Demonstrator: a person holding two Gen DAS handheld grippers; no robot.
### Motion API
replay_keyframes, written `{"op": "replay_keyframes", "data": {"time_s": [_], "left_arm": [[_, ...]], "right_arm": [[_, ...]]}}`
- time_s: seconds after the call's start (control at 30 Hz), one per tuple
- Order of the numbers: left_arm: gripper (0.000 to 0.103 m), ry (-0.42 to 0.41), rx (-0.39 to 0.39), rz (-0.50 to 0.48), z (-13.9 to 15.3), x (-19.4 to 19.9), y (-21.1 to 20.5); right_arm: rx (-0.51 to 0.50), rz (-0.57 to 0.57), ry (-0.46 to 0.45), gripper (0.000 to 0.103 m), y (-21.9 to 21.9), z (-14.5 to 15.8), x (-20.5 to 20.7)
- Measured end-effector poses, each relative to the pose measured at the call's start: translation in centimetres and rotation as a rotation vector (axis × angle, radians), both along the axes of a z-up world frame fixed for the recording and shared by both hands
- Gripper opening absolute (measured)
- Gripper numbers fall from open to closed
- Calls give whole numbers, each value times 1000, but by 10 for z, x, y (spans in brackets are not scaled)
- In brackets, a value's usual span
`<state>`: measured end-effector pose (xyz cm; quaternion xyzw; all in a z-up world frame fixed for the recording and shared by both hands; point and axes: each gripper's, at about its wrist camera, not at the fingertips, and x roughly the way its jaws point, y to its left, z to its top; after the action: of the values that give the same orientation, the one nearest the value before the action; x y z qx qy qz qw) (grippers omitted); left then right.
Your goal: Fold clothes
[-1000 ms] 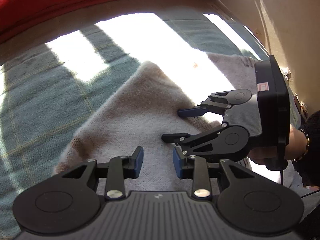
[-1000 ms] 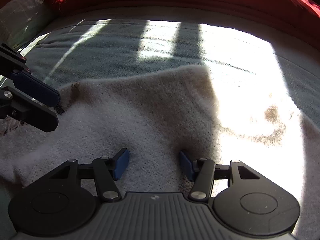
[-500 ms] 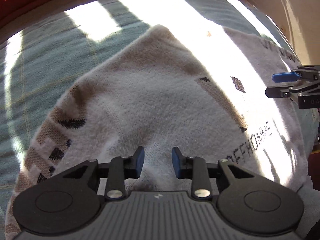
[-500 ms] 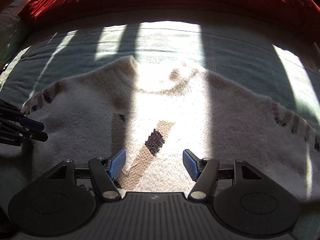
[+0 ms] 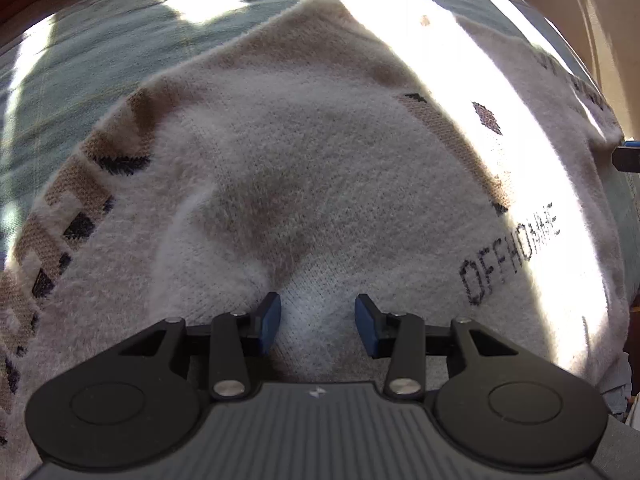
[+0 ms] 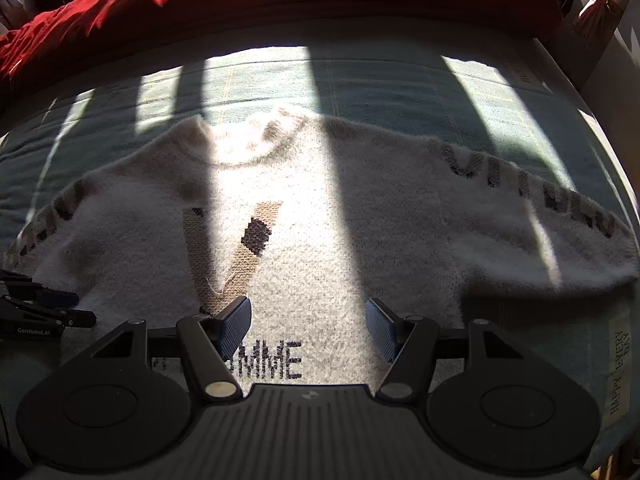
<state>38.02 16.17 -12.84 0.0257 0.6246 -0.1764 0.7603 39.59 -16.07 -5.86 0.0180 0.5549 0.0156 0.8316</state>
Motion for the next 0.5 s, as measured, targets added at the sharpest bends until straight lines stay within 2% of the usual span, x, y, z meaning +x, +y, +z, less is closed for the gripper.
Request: {"op": "replay_keyframes", "data": {"time_s": [0.1,0.2,0.27,0.37,0.43,0.5], "left_arm": [[43,-64,-2,7,17,1,-7],[47,-109,-22,58,22,11,-17],[47,-152,-9,103,15,21,-25],[47,-132,22,188,-7,29,-28],[50,-149,8,255,-19,21,-23],[52,-167,3,294,-18,12,-22]], "right_arm": [[5,-26,1,68,-14,-9,10],[28,-36,-21,70,-29,-25,28],[53,-32,-31,70,-38,-40,39],[81,-20,-18,70,-50,-71,49],[91,-5,-30,70,-60,-82,40],[101,11,-42,71,-69,-93,30]]}}
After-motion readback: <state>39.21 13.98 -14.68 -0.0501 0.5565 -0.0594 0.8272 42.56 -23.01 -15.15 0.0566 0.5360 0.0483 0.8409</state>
